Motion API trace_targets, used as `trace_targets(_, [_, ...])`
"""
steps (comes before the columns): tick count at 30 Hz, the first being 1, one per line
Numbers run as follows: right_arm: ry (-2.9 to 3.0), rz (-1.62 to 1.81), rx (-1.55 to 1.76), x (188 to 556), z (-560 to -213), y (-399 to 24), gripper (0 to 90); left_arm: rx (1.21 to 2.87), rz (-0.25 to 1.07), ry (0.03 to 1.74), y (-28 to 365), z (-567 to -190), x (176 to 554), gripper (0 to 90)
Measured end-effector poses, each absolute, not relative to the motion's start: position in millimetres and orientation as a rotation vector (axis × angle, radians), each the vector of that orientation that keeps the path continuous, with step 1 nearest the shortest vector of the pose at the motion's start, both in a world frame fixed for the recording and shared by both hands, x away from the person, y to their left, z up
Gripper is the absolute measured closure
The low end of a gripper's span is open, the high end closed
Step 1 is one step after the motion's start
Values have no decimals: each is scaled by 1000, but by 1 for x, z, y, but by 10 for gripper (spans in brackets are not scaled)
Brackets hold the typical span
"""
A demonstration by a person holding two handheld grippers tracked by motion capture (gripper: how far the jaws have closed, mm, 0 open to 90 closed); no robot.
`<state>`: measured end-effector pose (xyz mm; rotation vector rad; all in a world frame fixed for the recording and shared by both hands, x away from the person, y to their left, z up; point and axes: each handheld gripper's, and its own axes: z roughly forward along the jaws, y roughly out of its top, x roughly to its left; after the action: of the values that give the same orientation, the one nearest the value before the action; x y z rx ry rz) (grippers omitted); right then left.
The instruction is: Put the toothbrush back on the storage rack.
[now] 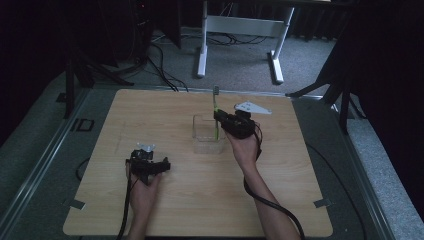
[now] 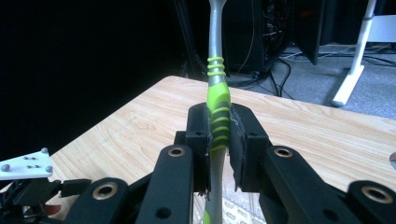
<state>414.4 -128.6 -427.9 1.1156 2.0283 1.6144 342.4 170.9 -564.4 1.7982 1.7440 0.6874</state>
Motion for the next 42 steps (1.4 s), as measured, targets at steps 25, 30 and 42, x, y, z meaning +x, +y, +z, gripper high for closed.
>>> trace_targets(25, [1985, 1528, 1074, 426, -443, -129, 789, 1799, 687, 1744, 171, -564, 342, 31])
trace_targets(30, [2004, 1484, 1040, 425, -448, -125, 787, 1798, 688, 1744, 171, -564, 342, 31])
trace_targets(42, [2085, 1371, 992, 423, -462, -117, 782, 1796, 687, 1745, 171, -564, 342, 30])
